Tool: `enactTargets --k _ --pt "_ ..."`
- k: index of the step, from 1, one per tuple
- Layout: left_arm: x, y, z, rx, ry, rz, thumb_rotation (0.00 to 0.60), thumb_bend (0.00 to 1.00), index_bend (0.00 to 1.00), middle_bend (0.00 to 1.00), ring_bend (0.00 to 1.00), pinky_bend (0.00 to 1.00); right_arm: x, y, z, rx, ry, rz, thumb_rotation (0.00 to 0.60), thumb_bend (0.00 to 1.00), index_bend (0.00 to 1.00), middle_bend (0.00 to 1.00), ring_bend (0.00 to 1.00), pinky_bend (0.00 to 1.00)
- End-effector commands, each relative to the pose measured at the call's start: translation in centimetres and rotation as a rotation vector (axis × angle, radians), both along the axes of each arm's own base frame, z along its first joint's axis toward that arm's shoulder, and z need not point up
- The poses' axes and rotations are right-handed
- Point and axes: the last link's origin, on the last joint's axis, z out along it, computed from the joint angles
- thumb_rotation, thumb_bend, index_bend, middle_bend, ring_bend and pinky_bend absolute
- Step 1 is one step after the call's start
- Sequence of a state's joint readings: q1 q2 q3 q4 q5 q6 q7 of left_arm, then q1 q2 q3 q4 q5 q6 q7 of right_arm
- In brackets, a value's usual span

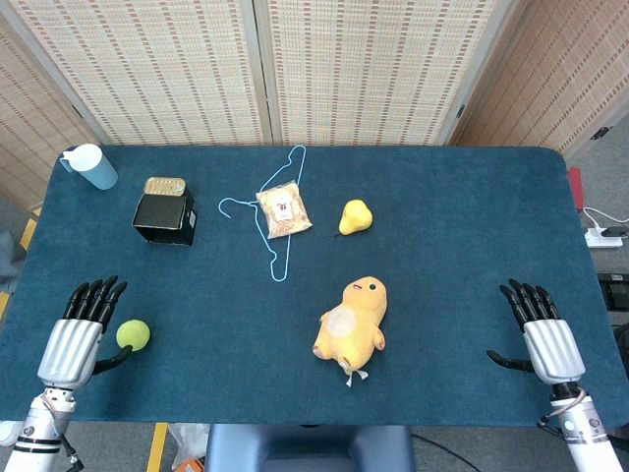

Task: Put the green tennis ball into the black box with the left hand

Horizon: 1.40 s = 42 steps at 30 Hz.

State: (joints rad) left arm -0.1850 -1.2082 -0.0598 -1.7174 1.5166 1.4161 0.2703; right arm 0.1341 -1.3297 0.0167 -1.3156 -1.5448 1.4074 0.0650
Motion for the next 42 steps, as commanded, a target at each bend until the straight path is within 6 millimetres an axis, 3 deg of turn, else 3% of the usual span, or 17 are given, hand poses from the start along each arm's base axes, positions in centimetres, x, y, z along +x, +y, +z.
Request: enactTargets --k 1,2,3,4,5,6,8,10,13,14,18,20,27,30,35,38,42 --pt "-0.3 0.2 -0.2 -0.006 0.021 -0.008 0.468 0.18 0.01 0.0 0.01 0.03 0.1 -0.1 -0.1 0.002 0.003 0.004 0.6 0.0 0.0 0.0 0.0 0.0" --pt "-0.2 0.3 -0.1 0.003 0.028 -0.018 0.464 0.18 0.07 0.04 0.05 0.11 0.1 -0.1 -0.1 0.004 0.002 0.005 0.6 0.0 0.0 0.0 0.0 0.0" --pt "-0.2 0.4 -0.2 0.01 0.018 -0.025 0.442 0.18 0.25 0.19 0.2 0.31 0.1 -0.1 -0.2 0.006 0.003 0.005 0.6 0.0 0.0 0.0 0.0 0.0" --pt "-0.2 0.4 -0.4 -0.005 -0.005 -0.017 0.41 0.18 0.53 0.47 0.46 0.58 0.1 -0.1 -0.2 0.008 0.004 0.005 0.6 0.0 0.0 0.0 0.0 0.0" --pt "-0.2 0.4 -0.4 -0.016 -0.024 -0.023 0.393 0.18 0.66 0.61 0.58 0.69 0.1 -0.1 -0.3 0.012 0.005 0.005 0.6 0.0 0.0 0.0 0.0 0.0" --pt "-0.3 0.5 -0.3 -0.001 -0.023 -0.038 0.366 0.18 0.87 0.86 0.8 0.87 0.1 -0.1 -0.3 0.016 0.005 0.004 0.6 0.0 0.0 0.0 0.0 0.0" --pt "-0.3 0.6 -0.2 0.039 -0.004 -0.069 0.351 0.18 0.99 0.99 0.96 0.98 0.0 -0.2 -0.2 0.015 0.003 0.002 0.6 0.0 0.0 0.0 0.0 0.0" --pt "-0.2 0.5 -0.4 0.054 -0.043 -0.086 0.383 0.18 1.0 1.0 1.0 1.0 0.0 -0.2 -0.2 0.013 -0.002 0.0 0.6 0.0 0.0 0.0 0.0 0.0" --pt "-0.2 0.2 -0.4 0.102 -0.051 -0.1 0.564 0.25 1.0 1.0 1.0 1.0 0.0 -0.2 -0.1 0.014 -0.007 0.001 0.6 0.0 0.0 0.0 0.0 0.0" --pt "-0.3 0.0 -0.5 0.104 -0.046 -0.097 0.593 0.3 1.0 1.0 1.0 1.0 0.0 -0.2 -0.1 0.015 -0.008 0.001 0.6 0.0 0.0 0.0 0.0 0.0" --pt "-0.9 -1.8 -1.2 0.08 -0.016 -0.089 0.6 0.71 1.0 1.0 1.0 1.0 0.0 -0.1 -0.1 0.025 -0.009 0.002 0.6 0.0 0.0 0.0 0.0 0.0" --pt "-1.6 -3.1 -1.7 0.062 -0.002 -0.076 0.6 0.79 1.0 1.0 1.0 1.0 0.0 -0.1 -0.1 0.026 -0.011 0.003 0.6 0.0 0.0 0.0 0.0 0.0" --pt "-3.4 -8.5 -4.9 0.041 -0.047 -0.089 0.6 0.81 1.0 1.0 1.0 1.0 0.0 -0.2 -0.2 0.035 -0.012 -0.003 0.6 0.0 0.0 0.0 0.0 0.0" --pt "-4.0 -9.3 -7.3 0.056 -0.108 -0.11 0.6 0.82 1.0 1.0 1.0 1.0 0.1 -0.2 -0.4 0.046 -0.008 -0.003 0.6 0.0 0.0 0.0 0.0 0.0" --pt "-5.2 -9.1 -11.0 0.036 -0.131 -0.117 0.6 0.83 1.0 1.0 1.0 1.0 0.1 -0.3 -0.4 0.047 -0.008 -0.006 0.6 0.0 0.0 0.0 0.0 0.0" --pt "-5.4 -8.9 -11.5 0.03 -0.124 -0.114 0.6 0.83 1.0 1.0 1.0 1.0 0.1 -0.3 -0.4 0.046 -0.009 -0.006 0.6 0.0 0.0 0.0 0.0 0.0" --pt "-6.0 -7.0 -14.6 -0.012 -0.047 -0.097 0.6 0.83 1.0 1.0 1.0 1.0 0.0 -0.3 -0.3 0.045 -0.014 -0.015 0.6 0.0 0.0 0.0 0.0 0.0"
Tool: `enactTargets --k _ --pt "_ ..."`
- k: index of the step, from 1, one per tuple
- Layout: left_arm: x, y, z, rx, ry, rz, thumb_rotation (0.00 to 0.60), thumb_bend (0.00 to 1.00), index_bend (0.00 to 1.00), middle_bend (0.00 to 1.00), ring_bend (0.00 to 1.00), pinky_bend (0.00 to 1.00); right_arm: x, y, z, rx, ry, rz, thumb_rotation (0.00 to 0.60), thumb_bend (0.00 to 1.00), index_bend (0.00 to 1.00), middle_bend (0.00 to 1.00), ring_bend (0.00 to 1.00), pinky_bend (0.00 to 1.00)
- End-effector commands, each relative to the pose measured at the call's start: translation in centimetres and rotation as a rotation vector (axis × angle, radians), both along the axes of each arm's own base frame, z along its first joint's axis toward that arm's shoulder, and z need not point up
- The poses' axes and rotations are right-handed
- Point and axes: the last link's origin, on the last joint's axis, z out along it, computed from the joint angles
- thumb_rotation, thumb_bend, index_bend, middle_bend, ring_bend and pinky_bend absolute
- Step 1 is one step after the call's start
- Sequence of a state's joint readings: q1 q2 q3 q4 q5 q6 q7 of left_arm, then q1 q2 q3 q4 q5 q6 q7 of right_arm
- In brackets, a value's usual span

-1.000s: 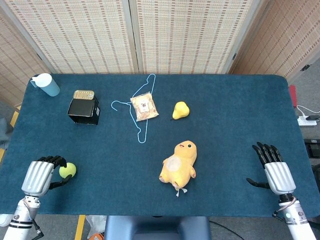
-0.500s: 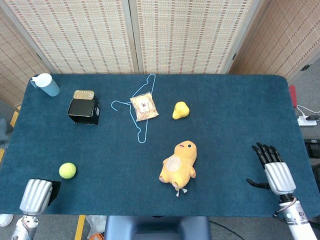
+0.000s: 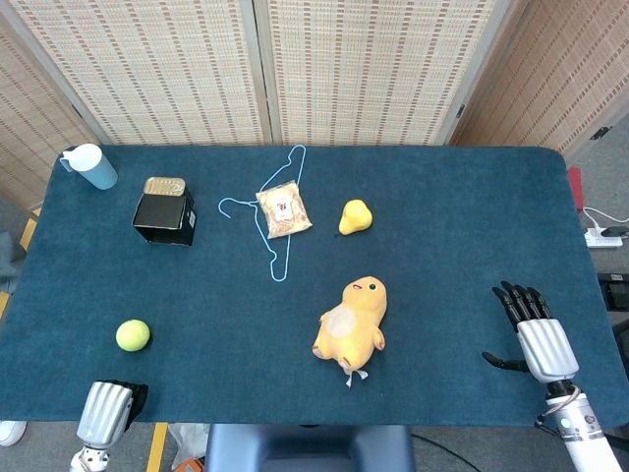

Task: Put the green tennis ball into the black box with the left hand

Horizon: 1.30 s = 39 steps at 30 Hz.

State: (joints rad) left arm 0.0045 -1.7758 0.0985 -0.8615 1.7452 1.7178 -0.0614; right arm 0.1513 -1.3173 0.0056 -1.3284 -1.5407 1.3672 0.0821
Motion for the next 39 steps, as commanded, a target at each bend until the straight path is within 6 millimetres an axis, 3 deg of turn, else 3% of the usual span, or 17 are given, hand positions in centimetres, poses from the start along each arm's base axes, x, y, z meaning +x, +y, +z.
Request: enactTargets --k 1,7,13,26,39 --pt "-0.1 2.0 -3.2 -0.024 0.037 0.001 0.6 0.83 1.0 1.0 1.0 1.0 0.0 -0.1 0.0 0.002 -0.002 -0.005 0.6 0.0 0.0 0.0 0.0 0.0" --pt "-0.6 5.0 -3.3 -0.013 0.068 -0.036 0.6 0.85 1.0 1.0 1.0 1.0 -0.1 0.0 0.3 -0.003 -0.017 -0.007 0.6 0.0 0.0 0.0 0.0 0.0" --pt "-0.8 6.1 -3.4 -0.015 0.06 -0.022 0.6 0.86 1.0 1.0 1.0 1.0 -0.1 0.0 0.4 -0.005 -0.021 -0.006 0.6 0.0 0.0 0.0 0.0 0.0" --pt "-2.2 5.9 -1.7 0.012 0.077 0.041 0.6 0.87 1.0 1.0 1.0 1.0 -0.1 0.0 0.4 0.001 -0.02 0.001 0.6 0.0 0.0 0.0 0.0 0.0" --pt "-2.4 6.0 -2.3 -0.015 0.134 0.023 0.6 0.87 1.0 1.0 1.0 1.0 -0.1 0.1 0.5 0.003 -0.031 0.015 0.6 0.0 0.0 0.0 0.0 0.0"
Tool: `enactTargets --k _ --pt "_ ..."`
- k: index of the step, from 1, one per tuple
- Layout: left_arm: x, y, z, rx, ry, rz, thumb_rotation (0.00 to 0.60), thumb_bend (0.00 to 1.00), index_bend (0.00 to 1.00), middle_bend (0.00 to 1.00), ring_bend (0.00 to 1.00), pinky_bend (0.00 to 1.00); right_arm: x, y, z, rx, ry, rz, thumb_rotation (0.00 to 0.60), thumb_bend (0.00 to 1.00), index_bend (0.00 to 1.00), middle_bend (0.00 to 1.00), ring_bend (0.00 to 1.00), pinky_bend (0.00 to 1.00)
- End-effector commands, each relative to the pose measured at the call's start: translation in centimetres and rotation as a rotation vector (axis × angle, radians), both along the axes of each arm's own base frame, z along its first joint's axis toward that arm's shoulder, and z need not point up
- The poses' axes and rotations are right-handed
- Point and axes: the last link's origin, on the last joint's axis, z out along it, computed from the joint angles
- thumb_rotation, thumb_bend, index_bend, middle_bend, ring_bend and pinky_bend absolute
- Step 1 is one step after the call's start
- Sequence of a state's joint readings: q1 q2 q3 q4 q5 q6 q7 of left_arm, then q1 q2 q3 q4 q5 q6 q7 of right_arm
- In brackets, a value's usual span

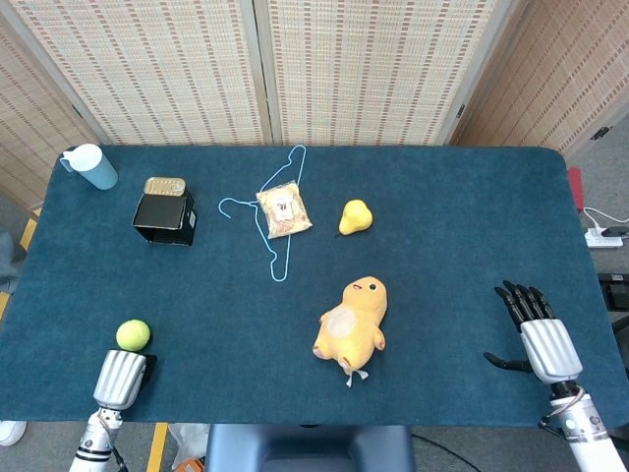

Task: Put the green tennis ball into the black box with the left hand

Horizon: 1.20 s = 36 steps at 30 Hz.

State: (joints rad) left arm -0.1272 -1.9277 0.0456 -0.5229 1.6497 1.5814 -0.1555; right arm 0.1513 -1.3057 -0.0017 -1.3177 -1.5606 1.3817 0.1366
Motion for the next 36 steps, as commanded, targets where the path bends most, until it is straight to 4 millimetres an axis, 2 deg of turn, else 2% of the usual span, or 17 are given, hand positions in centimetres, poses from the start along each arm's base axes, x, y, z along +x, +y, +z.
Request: enactTargets --k 1,25,36 --pt "-0.1 0.0 -0.2 -0.007 0.015 0.006 0.6 0.87 1.0 1.0 1.0 1.0 0.0 -0.1 0.0 0.0 -0.001 0.001 0.6 0.0 0.0 0.0 0.0 0.0" --pt "-1.0 1.2 -0.2 -0.013 0.036 0.052 0.6 0.87 1.0 1.0 1.0 1.0 0.3 -0.1 -0.2 0.019 0.004 0.027 0.6 0.0 0.0 0.0 0.0 0.0" --pt "-0.3 3.3 -1.1 -0.045 0.03 0.05 0.6 0.87 1.0 1.0 1.0 1.0 0.4 -0.2 -0.4 0.019 0.013 0.025 0.6 0.0 0.0 0.0 0.0 0.0"
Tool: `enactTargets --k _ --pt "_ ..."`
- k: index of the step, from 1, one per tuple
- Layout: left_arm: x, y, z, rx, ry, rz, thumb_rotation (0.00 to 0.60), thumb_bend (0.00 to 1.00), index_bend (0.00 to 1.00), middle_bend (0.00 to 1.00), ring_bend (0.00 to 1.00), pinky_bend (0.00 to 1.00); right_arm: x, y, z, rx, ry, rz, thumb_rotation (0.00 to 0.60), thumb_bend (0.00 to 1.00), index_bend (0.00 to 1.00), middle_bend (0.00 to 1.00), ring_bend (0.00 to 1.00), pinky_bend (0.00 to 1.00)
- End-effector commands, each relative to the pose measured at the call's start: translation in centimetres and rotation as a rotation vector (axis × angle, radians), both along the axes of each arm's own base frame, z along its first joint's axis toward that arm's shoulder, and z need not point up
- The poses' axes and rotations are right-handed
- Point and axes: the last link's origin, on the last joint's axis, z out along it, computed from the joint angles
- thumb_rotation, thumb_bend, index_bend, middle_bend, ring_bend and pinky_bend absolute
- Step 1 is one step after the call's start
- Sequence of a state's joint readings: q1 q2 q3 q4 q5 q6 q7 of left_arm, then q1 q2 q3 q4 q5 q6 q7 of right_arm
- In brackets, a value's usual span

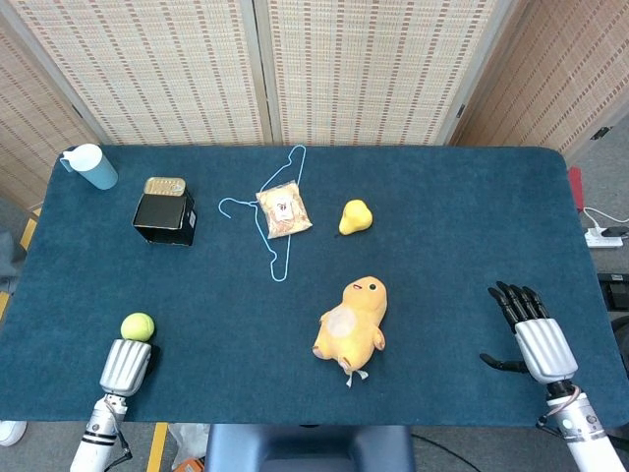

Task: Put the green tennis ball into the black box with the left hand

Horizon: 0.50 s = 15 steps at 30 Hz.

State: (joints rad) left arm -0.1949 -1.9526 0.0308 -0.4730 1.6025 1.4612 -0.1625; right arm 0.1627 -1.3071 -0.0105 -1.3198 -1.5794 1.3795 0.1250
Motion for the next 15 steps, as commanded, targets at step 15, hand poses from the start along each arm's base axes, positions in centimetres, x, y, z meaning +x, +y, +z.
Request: enactTargets --k 15 --pt "4.0 5.3 -1.9 -0.018 -0.053 -0.012 0.6 0.88 1.0 1.0 1.0 1.0 0.0 -0.5 -0.4 0.002 0.019 -0.016 0.6 0.0 0.0 0.0 0.0 0.0"
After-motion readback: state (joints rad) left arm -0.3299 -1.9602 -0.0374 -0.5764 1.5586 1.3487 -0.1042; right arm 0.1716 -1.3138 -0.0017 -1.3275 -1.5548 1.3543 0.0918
